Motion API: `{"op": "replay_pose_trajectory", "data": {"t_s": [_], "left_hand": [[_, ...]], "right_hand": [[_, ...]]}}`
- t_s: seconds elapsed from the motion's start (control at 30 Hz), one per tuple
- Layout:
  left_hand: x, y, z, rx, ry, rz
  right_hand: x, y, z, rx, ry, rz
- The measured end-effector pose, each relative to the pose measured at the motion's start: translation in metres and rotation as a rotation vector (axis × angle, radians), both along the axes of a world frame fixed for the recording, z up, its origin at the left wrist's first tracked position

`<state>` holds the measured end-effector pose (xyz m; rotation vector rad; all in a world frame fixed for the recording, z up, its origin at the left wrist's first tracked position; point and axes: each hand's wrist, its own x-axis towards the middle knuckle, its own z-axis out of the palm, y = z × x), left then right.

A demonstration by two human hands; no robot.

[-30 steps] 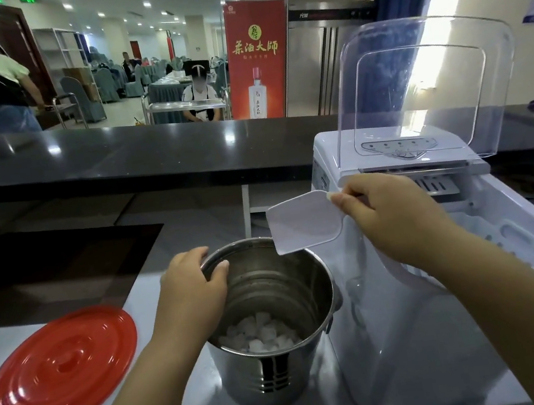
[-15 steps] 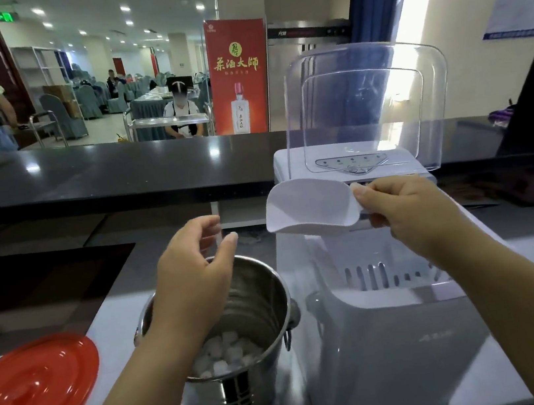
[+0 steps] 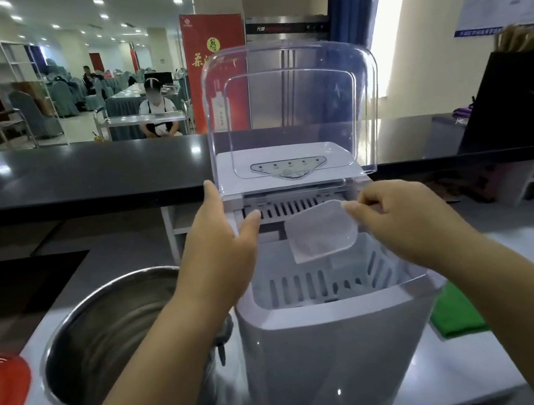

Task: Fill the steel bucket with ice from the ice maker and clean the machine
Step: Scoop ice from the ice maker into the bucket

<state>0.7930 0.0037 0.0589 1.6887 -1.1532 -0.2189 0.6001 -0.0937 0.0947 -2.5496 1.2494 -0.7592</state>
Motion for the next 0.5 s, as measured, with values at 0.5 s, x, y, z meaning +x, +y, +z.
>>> {"op": "replay_pose_trajectory", "data": {"t_s": [0.5], "left_hand": [[-0.002, -0.009, -0.003, 0.083, -0.055, 0.060]], "right_hand": [[0.008, -0.009, 0.035, -0.321, 0.784, 0.099]]}}
